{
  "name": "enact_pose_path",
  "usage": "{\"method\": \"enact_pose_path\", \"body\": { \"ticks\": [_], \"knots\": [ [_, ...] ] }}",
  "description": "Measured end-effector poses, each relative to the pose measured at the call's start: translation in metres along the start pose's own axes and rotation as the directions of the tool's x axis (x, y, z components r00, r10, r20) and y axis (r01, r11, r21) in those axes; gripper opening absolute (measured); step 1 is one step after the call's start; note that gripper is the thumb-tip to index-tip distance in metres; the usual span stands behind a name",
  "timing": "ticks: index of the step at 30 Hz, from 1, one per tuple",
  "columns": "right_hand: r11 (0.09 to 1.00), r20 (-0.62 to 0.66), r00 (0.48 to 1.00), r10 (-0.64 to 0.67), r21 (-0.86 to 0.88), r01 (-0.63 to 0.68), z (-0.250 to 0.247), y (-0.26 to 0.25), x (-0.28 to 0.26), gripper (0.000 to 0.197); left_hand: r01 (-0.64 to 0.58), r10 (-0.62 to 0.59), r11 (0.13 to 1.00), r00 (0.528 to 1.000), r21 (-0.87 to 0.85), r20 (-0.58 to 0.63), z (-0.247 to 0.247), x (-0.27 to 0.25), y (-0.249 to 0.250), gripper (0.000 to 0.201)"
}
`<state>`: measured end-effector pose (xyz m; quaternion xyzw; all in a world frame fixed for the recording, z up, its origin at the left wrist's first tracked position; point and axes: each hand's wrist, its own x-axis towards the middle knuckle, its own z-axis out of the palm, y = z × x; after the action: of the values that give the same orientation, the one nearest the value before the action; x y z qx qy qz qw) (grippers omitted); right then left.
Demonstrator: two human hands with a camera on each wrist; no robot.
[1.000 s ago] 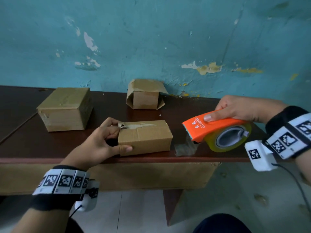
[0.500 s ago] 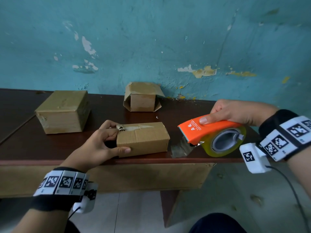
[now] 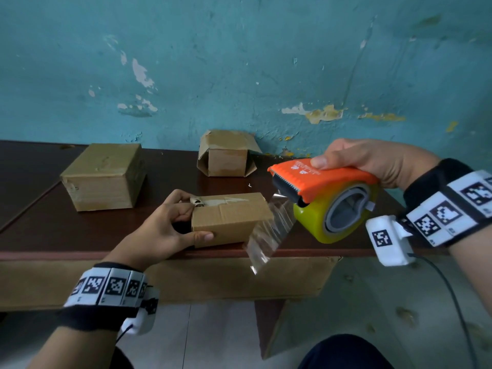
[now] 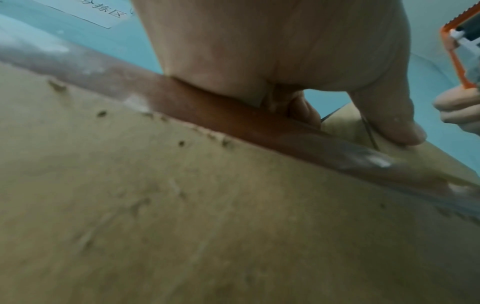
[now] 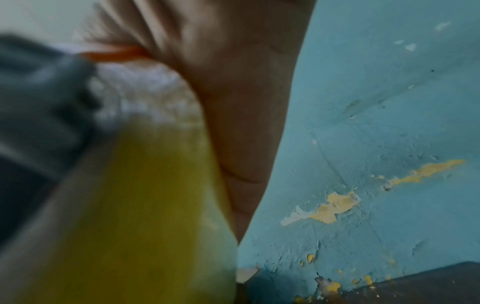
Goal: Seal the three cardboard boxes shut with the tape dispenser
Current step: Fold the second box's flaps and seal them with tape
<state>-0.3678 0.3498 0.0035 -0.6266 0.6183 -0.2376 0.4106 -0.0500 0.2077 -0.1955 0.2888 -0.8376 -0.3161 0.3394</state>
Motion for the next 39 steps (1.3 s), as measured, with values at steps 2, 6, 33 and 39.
{"method": "enact_pose_path", "body": {
  "ticks": [2,6,33,39],
  "knots": [
    [1.0,0.007,1.0,-0.003,-0.002,0.003,0.004,0.001,0.002,0.038,-0.014,0.014,1.0,1.0,-0.021,0.014,0.003,0.001,0.002,0.049],
    [1.0,-0.002,1.0,-0.004,-0.016,0.004,0.004,0.006,0.003,0.041,-0.026,0.028,0.999,0.999,-0.046,0.035,0.006,0.002,0.006,0.034],
    [0.987,-0.103,0.984,-0.145,0.061,0.151,0.003,0.005,0.021,0.054,-0.052,0.057,0.995,0.996,-0.081,0.067,0.01,-0.003,0.022,0.019],
    [0.98,-0.102,0.977,-0.185,0.058,0.191,0.007,0.001,0.034,0.07,-0.082,0.089,0.992,0.993,-0.093,0.075,0.009,-0.003,0.019,0.024]
  ]
}}
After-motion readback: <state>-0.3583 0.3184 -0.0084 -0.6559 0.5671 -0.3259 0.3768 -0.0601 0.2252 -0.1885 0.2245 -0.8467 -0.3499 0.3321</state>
